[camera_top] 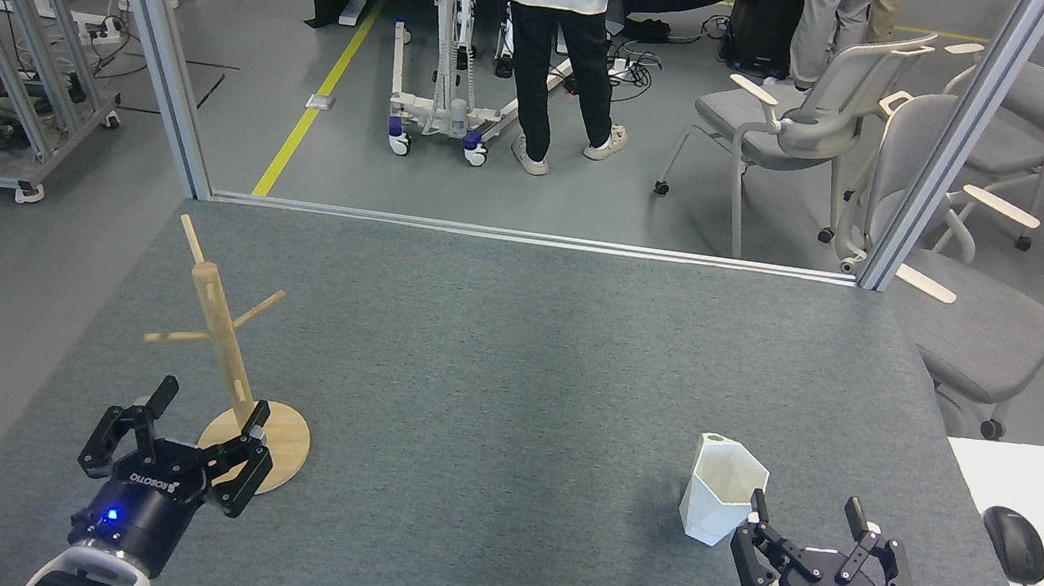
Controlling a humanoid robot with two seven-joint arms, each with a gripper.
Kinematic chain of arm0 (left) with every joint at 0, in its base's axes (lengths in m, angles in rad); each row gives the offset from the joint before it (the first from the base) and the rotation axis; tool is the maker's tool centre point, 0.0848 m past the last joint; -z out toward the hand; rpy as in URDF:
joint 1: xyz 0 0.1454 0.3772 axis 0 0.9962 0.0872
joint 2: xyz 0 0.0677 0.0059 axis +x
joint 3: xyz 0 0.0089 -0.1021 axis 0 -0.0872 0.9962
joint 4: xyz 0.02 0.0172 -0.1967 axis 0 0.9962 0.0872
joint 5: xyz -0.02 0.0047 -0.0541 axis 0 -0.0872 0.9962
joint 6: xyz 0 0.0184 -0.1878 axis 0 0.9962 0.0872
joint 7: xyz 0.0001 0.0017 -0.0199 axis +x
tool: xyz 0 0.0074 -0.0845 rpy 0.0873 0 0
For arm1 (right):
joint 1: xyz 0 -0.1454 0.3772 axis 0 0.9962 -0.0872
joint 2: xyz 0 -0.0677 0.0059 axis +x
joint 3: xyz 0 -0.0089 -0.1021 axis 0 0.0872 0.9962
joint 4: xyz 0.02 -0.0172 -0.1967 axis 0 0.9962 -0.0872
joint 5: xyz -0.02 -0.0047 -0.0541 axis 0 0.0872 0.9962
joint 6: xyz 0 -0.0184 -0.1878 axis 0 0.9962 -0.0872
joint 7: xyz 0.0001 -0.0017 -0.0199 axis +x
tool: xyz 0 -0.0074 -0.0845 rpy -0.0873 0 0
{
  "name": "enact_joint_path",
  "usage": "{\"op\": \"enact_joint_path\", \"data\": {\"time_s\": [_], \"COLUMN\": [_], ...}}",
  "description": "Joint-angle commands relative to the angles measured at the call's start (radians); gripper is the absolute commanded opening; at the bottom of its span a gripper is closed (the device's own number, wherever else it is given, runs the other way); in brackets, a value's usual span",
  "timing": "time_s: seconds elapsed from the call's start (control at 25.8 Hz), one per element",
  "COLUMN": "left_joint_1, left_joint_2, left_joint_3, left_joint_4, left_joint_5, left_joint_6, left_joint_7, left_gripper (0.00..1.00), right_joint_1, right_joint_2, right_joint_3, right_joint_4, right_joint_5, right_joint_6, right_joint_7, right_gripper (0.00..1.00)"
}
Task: Hang cup on storage rack
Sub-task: 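Close the right gripper around the white hexagonal cup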
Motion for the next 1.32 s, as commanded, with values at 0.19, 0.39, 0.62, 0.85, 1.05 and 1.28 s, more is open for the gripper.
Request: {"op": "enact_joint_path", "data": {"time_s": [0.19, 0.39, 0.62, 0.85, 1.05, 1.28], "left_joint_1": [0.003, 0.002, 0.003, 0.003, 0.002, 0.005], "left_joint_2": [-0.010, -0.013, -0.014, -0.014, -0.014, -0.013], "left_joint_3": [0.016, 0.017, 0.017, 0.017, 0.017, 0.017], "left_joint_4": [-0.018, -0.015, -0.013, -0.013, -0.013, -0.016], "left_joint_5": [0.013, 0.014, 0.016, 0.016, 0.016, 0.014], "left_joint_6": [0.001, 0.004, 0.004, 0.004, 0.004, 0.004], "left_joint_7": [-0.001, -0.001, -0.001, -0.001, -0.001, -0.001], "left_gripper": [1.00, 1.00, 1.00, 1.00, 1.00, 1.00], "right_joint_1": [-0.002, -0.027, -0.085, -0.137, -0.192, -0.277], "right_joint_2": [0.001, 0.019, 0.045, 0.051, 0.050, 0.059], "right_joint_3": [0.002, 0.032, 0.092, 0.115, 0.123, 0.130], "right_joint_4": [0.016, 0.094, 0.223, 0.305, 0.377, 0.473], "right_joint_5": [-0.008, -0.011, -0.017, -0.017, -0.018, -0.018], "right_joint_6": [-0.001, -0.003, -0.001, -0.001, -0.001, -0.003], "right_joint_7": [-0.002, -0.002, 0.000, 0.000, 0.000, 0.000], "right_gripper": [0.99, 0.99, 0.99, 0.99, 0.99, 0.99]}}
